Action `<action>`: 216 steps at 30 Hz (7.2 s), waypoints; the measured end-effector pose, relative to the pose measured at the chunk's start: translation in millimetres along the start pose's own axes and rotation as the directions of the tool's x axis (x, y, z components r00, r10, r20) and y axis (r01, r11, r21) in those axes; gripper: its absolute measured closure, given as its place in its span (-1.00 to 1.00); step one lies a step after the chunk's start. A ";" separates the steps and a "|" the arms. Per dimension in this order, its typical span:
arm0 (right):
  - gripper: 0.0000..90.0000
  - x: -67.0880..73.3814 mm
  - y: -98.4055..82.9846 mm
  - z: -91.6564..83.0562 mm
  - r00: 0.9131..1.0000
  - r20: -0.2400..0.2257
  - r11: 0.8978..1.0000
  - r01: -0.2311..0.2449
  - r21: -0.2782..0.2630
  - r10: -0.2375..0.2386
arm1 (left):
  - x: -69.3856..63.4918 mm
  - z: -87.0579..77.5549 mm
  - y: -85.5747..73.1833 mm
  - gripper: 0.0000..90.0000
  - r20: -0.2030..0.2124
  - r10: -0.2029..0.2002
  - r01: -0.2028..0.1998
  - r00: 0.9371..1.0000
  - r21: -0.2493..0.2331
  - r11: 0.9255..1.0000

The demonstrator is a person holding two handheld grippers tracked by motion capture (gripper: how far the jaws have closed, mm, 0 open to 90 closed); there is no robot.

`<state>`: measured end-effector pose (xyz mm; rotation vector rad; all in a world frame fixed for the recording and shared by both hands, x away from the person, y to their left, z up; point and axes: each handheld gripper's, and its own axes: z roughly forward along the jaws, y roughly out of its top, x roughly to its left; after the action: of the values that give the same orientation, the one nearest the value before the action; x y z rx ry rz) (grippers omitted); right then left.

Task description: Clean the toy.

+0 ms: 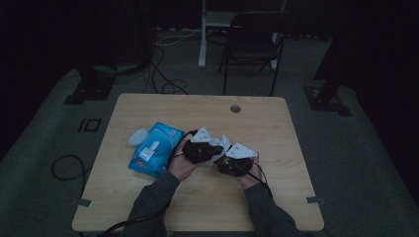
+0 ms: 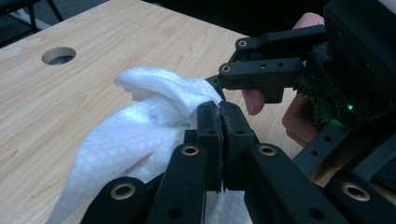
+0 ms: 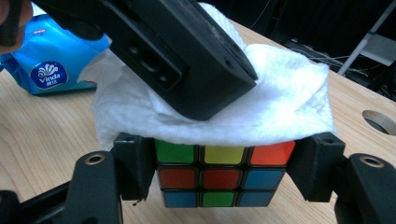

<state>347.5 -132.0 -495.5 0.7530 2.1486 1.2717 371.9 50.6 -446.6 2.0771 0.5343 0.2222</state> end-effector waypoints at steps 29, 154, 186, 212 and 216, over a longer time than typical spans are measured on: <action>-0.24 5.9 1.9 -0.8 0.999 -0.019 1.000 0.026 -0.013 -0.027 | 24.5 -3.1 -1.5 0.97 -0.072 -0.072 0.070 0.995 -0.036 0.997; -0.24 -7.1 2.1 -13.6 0.986 -0.154 0.990 -0.083 -0.114 0.065 | 45.3 -24.0 -21.5 0.97 0.049 -0.232 0.237 0.972 -0.168 0.957; -0.24 -23.3 0.3 -20.0 0.985 -0.096 0.978 -0.155 -0.142 0.142 | 36.8 -12.0 -52.0 0.97 0.059 -0.278 0.284 0.959 -0.122 0.951; -0.24 -23.1 -4.3 -11.5 0.984 -0.075 0.981 -0.167 -0.096 0.161 | 5.5 -22.4 -36.3 0.97 0.116 -0.152 0.164 0.982 -0.108 0.980; -0.24 -19.6 -3.1 -11.0 0.984 -0.098 0.982 -0.160 -0.097 0.151 | 10.9 -26.3 -33.8 0.97 0.092 -0.153 0.164 0.984 -0.128 0.978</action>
<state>353.2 -153.4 -490.6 0.8481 2.1088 1.5133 362.5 91.1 -461.5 1.8930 0.6148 0.0781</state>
